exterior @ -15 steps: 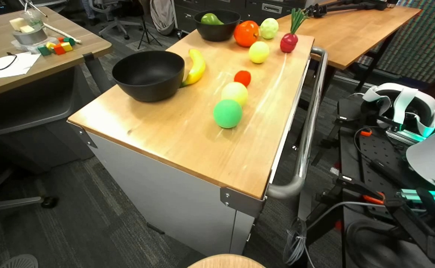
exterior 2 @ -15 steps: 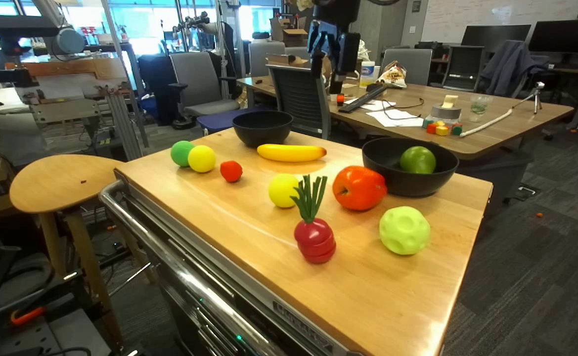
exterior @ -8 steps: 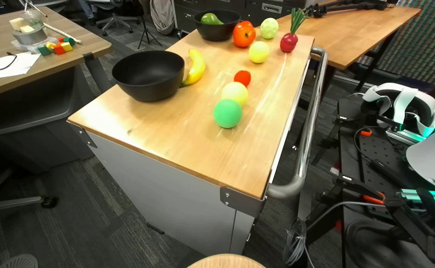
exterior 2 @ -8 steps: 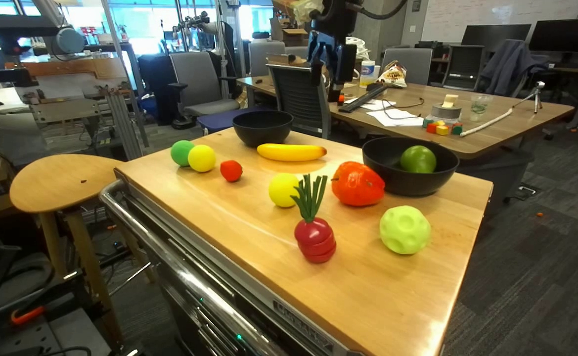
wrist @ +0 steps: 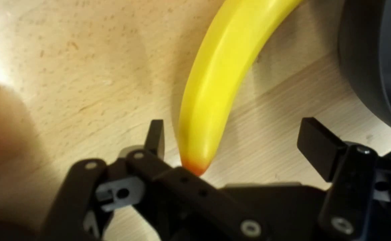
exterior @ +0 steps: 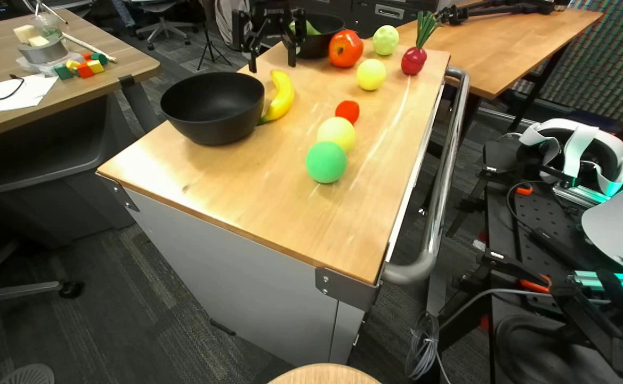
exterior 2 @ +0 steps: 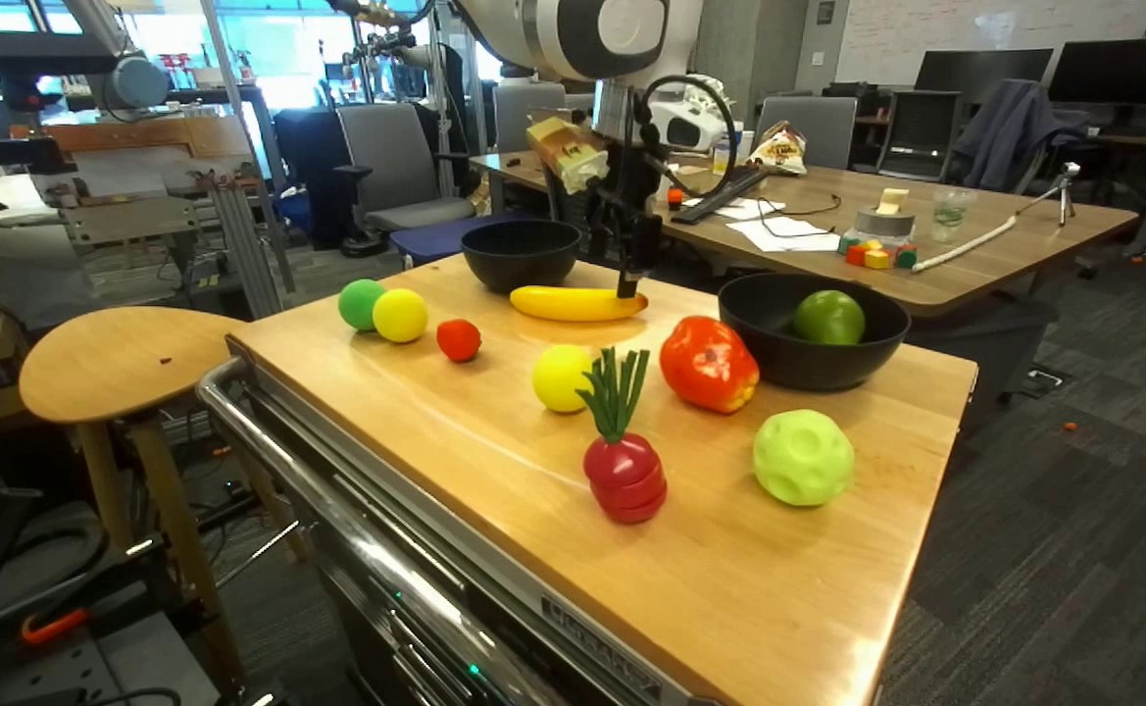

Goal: Place the fruits and vegetables in the two black bowls

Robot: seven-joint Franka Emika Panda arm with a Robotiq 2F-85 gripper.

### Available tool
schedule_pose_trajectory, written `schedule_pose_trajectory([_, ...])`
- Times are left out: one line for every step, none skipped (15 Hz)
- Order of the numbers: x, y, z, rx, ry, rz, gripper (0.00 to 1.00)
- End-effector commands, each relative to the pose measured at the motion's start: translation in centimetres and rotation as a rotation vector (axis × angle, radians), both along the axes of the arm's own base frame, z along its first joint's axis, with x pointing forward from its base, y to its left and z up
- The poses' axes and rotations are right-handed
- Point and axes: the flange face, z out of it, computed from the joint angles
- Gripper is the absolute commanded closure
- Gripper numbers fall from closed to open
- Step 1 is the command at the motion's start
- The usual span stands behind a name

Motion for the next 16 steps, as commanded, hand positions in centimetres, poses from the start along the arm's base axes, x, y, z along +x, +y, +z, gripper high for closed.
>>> schedule_pose_trajectory([1.2, 0.8, -2.2, -0.025, 0.012, -0.012, 0.00])
schedule_pose_trajectory([1.3, 0.9, -2.8, -0.028, 0.021, -0.012, 0.02])
schedule_pose_trajectory([1.3, 0.8, -3.2, -0.030, 0.030, -0.013, 0.26])
schedule_pose_trajectory([1.4, 0.7, -3.4, -0.030, 0.033, -0.014, 0.27])
schedule_pose_trajectory([1.4, 0.5, -3.4, -0.034, 0.036, -0.016, 0.30])
schedule_pose_trajectory([1.4, 0.2, -3.3, -0.038, 0.035, -0.019, 0.39])
schedule_pose_trajectory([1.4, 0.0, -3.1, -0.039, 0.032, -0.022, 0.47])
schedule_pose_trajectory([1.5, -0.3, -2.9, -0.041, 0.030, -0.024, 0.56])
schedule_pose_trajectory([1.5, -0.4, -2.6, -0.041, 0.025, -0.025, 0.63])
schedule_pose_trajectory([1.6, -0.6, -2.4, -0.042, 0.022, -0.026, 0.70])
schedule_pose_trajectory([1.6, -0.8, -2.1, -0.044, 0.015, -0.026, 0.78])
schedule_pose_trajectory([1.7, -1.0, -1.8, -0.046, 0.009, -0.027, 0.85])
schedule_pose_trajectory([1.7, -1.0, -1.5, -0.046, 0.004, -0.027, 0.88])
schedule_pose_trajectory([1.8, -1.1, -1.2, -0.045, -0.003, -0.027, 0.88])
schedule_pose_trajectory([1.9, -1.2, -0.7, -0.040, -0.006, -0.025, 0.88])
schedule_pose_trajectory([1.8, -1.2, -0.3, -0.033, -0.007, -0.019, 0.88])
